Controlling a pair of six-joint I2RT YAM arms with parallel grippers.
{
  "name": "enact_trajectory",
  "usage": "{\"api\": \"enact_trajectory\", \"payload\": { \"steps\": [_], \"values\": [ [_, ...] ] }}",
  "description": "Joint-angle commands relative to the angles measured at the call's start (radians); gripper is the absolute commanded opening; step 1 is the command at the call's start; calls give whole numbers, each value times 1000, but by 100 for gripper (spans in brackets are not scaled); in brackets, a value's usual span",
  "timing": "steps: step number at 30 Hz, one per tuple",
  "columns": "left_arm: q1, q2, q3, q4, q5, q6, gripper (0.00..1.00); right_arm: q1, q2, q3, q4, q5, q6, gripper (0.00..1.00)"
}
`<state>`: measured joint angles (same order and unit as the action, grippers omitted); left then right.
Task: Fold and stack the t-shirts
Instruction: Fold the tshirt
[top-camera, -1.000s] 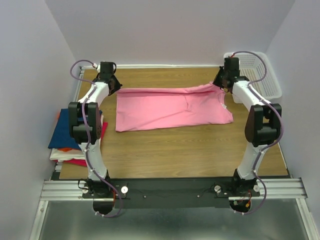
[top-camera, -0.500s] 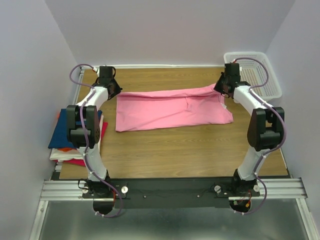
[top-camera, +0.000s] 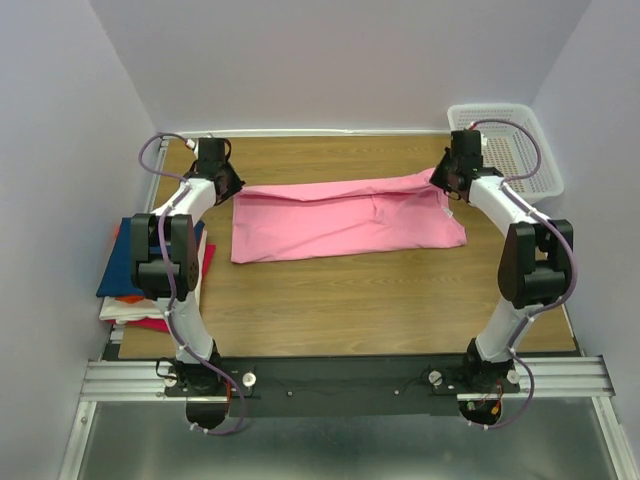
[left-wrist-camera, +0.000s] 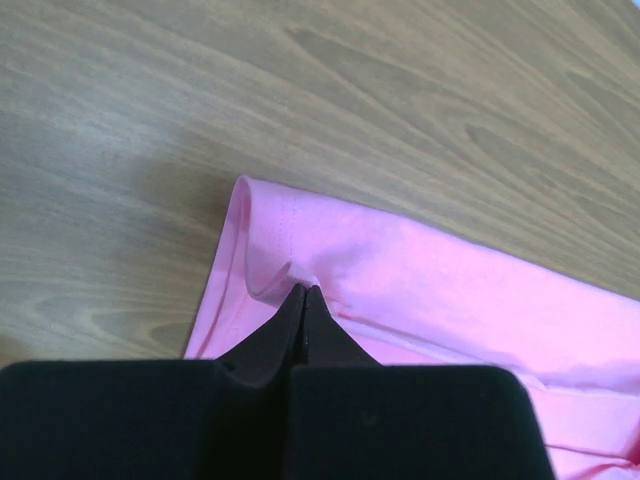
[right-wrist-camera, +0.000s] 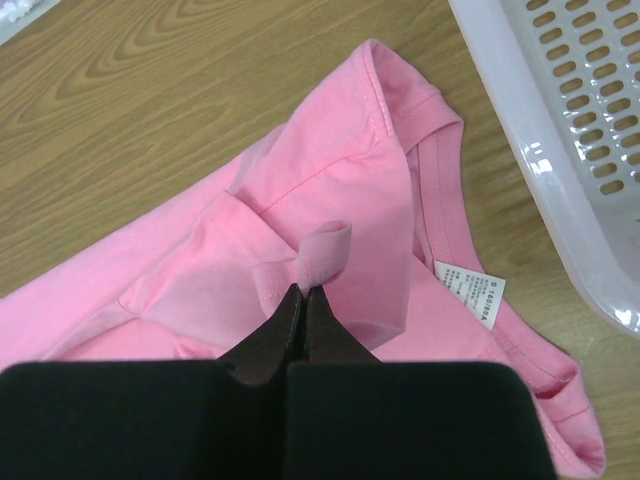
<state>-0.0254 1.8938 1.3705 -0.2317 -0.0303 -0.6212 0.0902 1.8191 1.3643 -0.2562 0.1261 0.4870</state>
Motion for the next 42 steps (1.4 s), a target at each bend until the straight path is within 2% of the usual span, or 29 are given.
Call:
{"api": "enact_trajectory", "payload": {
  "steps": [1,20,31,32,33,34,35,36,37,38,40,42],
  "values": [
    [10,-53,-33,15,17,-2,0,-1,-55,-33,9,46,22,0],
    [16,-113,-116,19,17,6,0,-1,-129,-106,9,73,36,1],
    [16,-139,-226,68,59,-32,0,-1,-139,-258,58,35,64,0],
    [16,-144,-235,69,59,-34,0,-1,-144,-267,70,20,65,1],
    [16,-150,-238,71,61,-34,1,-1,-153,-280,77,-5,65,6],
    [16,-154,-241,69,59,-35,10,0,-161,-292,83,-11,65,11],
    [16,-168,-251,66,52,-41,33,-1,-170,-303,93,-17,65,18],
    [16,-179,-257,72,52,-48,44,-1,-179,-323,95,-20,64,35],
    [16,-193,-266,77,55,-51,53,0,-204,-330,97,-20,62,43],
    [16,-220,-280,84,52,-54,75,0,-217,-347,95,-20,59,53],
    [16,-248,-292,89,47,-54,81,0,-262,-356,95,-28,56,58],
    [18,-278,-291,88,50,-45,81,-1,-279,-360,95,-32,47,60]
  ]
}}
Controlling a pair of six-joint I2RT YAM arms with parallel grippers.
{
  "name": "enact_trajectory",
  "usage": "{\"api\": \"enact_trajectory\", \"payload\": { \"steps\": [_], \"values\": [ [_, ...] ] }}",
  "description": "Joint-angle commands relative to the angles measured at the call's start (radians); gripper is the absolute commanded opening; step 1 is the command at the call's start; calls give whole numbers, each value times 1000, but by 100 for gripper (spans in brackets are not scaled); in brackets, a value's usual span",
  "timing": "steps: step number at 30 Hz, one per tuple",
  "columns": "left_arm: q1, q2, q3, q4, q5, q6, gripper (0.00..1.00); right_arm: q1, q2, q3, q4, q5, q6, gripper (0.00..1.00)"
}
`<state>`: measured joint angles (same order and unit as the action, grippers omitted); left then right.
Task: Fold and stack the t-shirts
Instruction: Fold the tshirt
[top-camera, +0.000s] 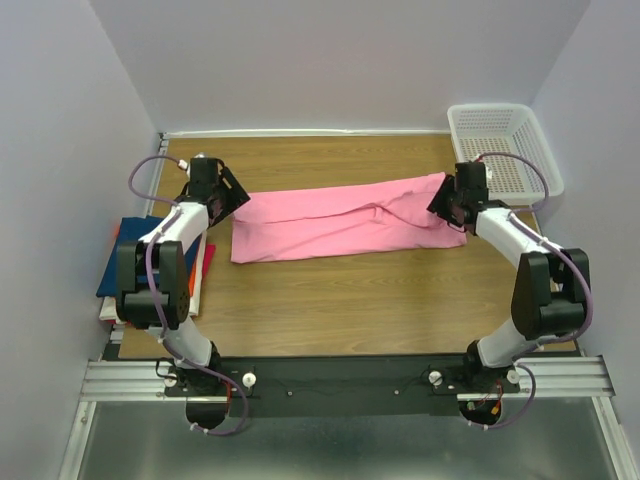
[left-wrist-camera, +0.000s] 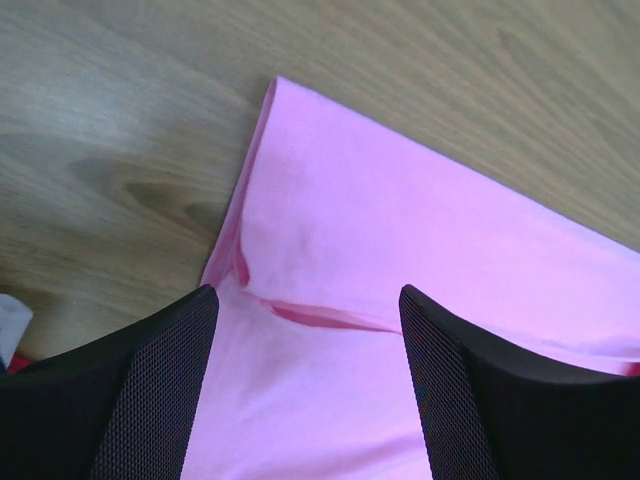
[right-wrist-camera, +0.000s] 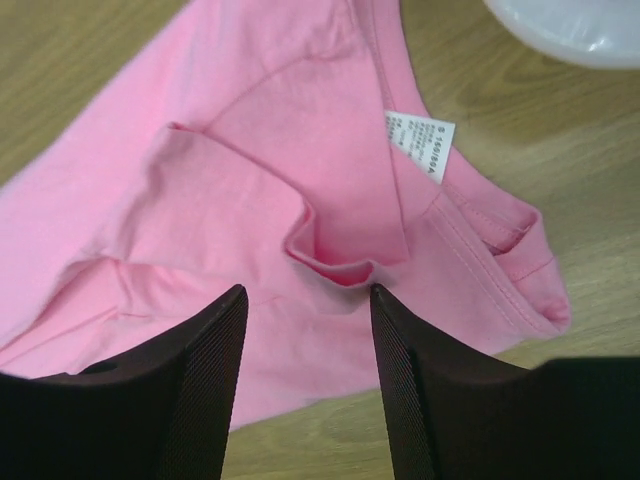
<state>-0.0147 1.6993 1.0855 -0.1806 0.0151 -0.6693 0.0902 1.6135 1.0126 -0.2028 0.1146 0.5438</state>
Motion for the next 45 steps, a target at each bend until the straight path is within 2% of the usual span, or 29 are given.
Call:
{"api": "enact_trajectory", "payload": {
  "steps": [1,4,14,20,24,26,27,32,33,36,41,45],
  "values": [
    [7,-90,-3,35,19,7,81,-1,-75,1,42,-30,-11,60],
    [5,-108,13,29,52,16,81,0,-31,70,51,-85,-51,60],
    [1,-133,76,-33,143,137,80,8,267,323,77,-170,-168,60],
    [-24,-145,59,-33,164,168,80,37,359,373,75,-168,-165,65],
    [-33,-139,56,-23,184,171,79,74,396,392,74,-127,-165,64],
    [-36,-138,51,-19,187,172,79,89,405,394,72,-125,-156,59],
    [-37,-135,47,-16,189,171,79,95,408,393,72,-119,-145,52],
    [-37,-124,33,-8,201,174,77,112,413,385,60,-59,-120,34],
    [-37,-122,33,-7,203,175,77,112,414,386,56,-55,-116,26],
    [-37,-122,33,-7,206,177,77,115,395,374,42,-41,-105,13],
    [-37,-121,30,-3,212,175,77,121,349,337,37,-39,-96,0],
    [-37,-122,27,-3,215,174,77,128,309,304,39,-38,-94,0]
  ]
}}
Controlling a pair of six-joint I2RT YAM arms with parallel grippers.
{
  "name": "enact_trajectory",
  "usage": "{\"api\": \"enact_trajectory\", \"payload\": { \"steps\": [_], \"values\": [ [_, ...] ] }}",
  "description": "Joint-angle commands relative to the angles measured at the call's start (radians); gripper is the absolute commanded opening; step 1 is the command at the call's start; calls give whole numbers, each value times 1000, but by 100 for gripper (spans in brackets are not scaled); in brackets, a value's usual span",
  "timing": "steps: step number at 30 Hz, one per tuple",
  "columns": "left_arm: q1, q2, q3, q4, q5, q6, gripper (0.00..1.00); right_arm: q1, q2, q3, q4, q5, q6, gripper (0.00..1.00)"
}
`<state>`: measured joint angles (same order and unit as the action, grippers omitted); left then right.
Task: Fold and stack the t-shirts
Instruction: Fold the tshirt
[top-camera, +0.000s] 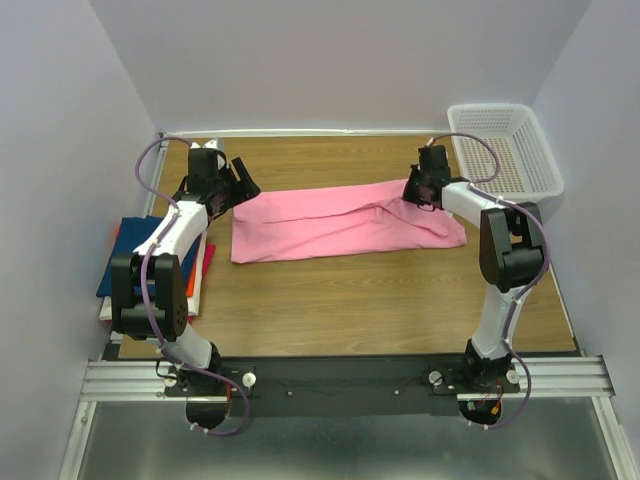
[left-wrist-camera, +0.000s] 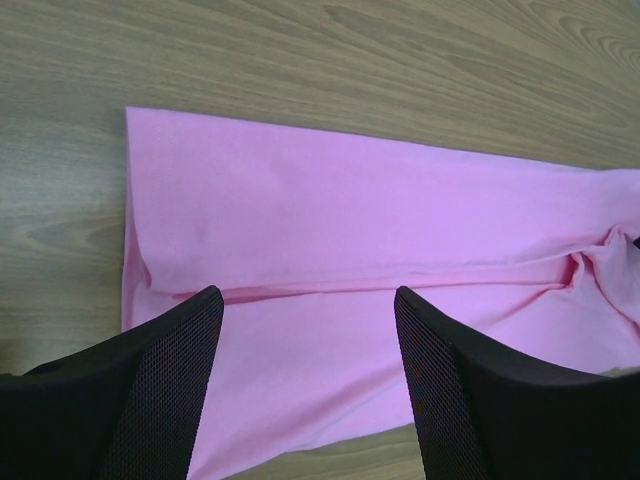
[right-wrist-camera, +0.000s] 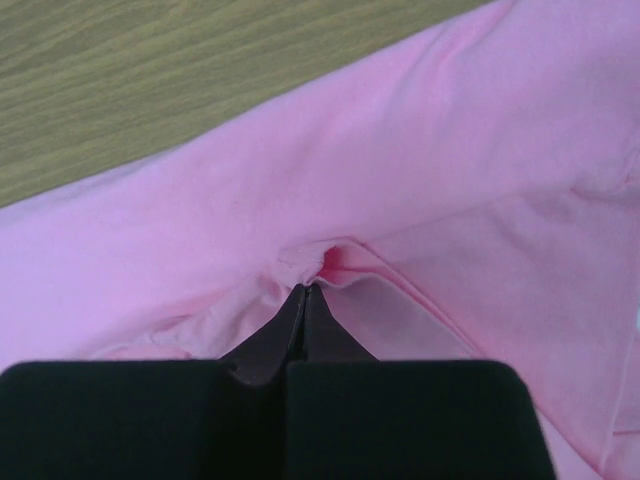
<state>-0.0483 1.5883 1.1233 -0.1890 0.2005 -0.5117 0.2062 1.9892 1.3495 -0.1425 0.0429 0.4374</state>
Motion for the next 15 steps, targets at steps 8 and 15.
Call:
{"api": "enact_trajectory", "payload": {
  "steps": [8,15],
  "values": [
    [-7,-16,-19,8,34,18,76,13,-138,-64,-23,43,0,0],
    [-7,-19,-20,8,39,16,76,38,-220,-119,-22,23,23,0]
  ]
}}
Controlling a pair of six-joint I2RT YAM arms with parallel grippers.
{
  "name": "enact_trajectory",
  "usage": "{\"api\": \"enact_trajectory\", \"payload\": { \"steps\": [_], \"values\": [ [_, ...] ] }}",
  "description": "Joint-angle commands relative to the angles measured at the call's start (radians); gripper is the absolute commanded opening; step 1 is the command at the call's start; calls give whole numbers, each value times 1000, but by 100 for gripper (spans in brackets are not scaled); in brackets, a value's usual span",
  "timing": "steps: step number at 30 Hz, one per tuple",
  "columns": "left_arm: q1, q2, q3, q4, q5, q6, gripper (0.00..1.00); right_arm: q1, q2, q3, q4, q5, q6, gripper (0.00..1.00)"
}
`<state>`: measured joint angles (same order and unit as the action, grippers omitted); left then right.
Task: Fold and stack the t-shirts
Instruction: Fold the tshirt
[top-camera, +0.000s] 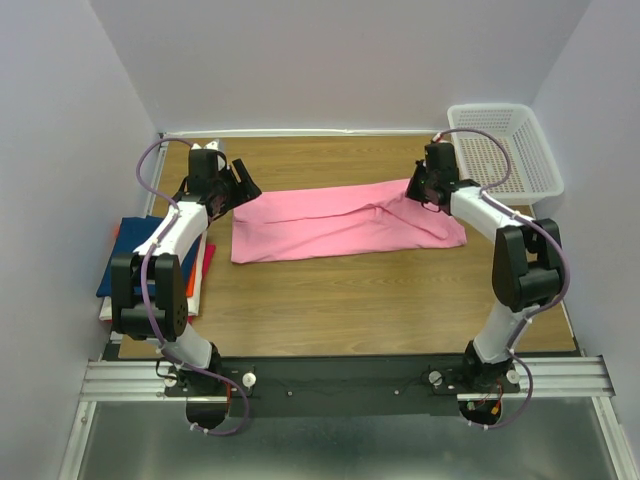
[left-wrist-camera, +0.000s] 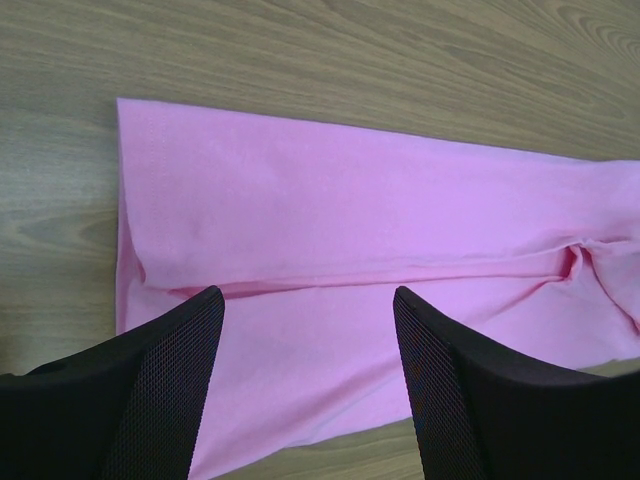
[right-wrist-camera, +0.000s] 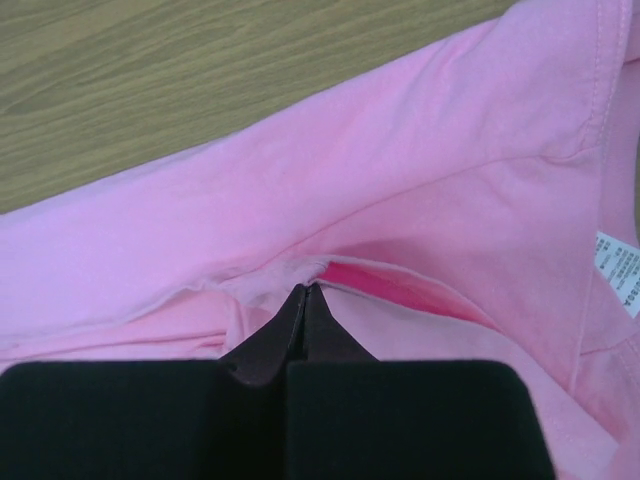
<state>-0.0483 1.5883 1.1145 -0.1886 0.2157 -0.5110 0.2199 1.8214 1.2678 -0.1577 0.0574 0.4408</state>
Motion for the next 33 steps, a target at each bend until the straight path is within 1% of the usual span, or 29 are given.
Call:
{"api": "enact_trajectory", "payload": {
  "steps": [1,12,19,23,24,27,28,30,31,33],
  "values": [
    [-7,-14,-13,8,28,16,76,33,-62,-54,-6,12,27,0],
    [-13,-8,-15,8,34,17,75,180,-139,-186,-8,67,108,0],
    [-27,1,-22,8,36,16,75,214,-195,-295,-6,104,139,0],
    [-32,12,-27,8,44,11,75,219,-227,-334,-2,82,138,11],
    [-32,13,-25,8,47,8,75,220,-237,-346,0,72,139,18],
    [-32,19,-22,5,45,3,75,231,-293,-364,9,38,144,29],
    [-32,21,-21,5,40,3,75,234,-312,-370,9,41,144,30],
    [-33,22,-18,-2,34,0,75,236,-359,-377,7,88,144,34],
    [-33,22,-16,-3,31,-1,75,236,-369,-374,6,152,136,36],
    [-39,22,-13,-3,27,-6,75,210,-346,-334,-6,191,108,38]
  ]
}}
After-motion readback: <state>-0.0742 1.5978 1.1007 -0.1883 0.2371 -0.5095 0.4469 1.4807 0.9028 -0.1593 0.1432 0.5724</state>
